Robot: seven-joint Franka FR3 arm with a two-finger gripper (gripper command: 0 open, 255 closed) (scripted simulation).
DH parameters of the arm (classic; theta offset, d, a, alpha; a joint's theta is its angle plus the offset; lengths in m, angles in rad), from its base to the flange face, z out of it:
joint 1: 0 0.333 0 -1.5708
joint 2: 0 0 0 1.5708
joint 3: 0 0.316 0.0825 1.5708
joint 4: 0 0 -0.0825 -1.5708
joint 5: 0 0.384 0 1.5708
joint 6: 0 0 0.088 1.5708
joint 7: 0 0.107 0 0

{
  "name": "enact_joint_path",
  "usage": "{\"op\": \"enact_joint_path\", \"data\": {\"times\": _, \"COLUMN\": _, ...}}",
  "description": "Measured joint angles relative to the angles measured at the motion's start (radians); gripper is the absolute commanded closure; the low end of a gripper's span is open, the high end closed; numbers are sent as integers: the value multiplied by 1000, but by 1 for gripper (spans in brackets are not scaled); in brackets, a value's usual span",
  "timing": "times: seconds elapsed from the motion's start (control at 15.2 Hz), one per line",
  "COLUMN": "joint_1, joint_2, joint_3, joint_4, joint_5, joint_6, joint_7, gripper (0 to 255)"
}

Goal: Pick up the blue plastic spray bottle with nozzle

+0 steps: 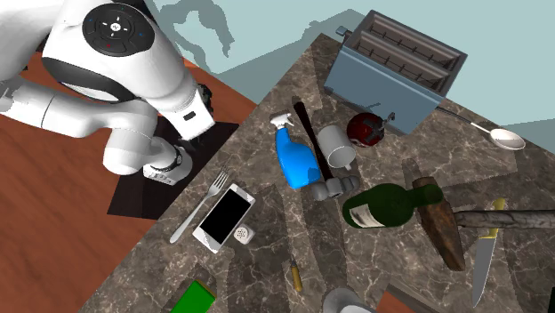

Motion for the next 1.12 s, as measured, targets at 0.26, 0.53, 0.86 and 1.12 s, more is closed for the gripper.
{"op": "enact_joint_path", "data": {"times": 0.26, "joint_1": -23, "joint_2": 56, "joint_3": 46, "joint_4": 8, "joint_5": 19, "joint_6": 54, "joint_7": 101, "gripper": 0}}
{"op": "enact_joint_path", "data": {"times": 0.53, "joint_1": -67, "joint_2": 179, "joint_3": 127, "joint_4": 49, "joint_5": 42, "joint_6": 147, "joint_7": 295, "gripper": 0}}
{"op": "enact_joint_path", "data": {"times": 0.86, "joint_1": -124, "joint_2": 369, "joint_3": 213, "joint_4": 156, "joint_5": 34, "joint_6": 238, "joint_7": 549, "gripper": 0}}
{"op": "enact_joint_path", "data": {"times": 1.12, "joint_1": -168, "joint_2": 516, "joint_3": 260, "joint_4": 239, "joint_5": -1, "joint_6": 299, "joint_7": 749, "gripper": 0}}
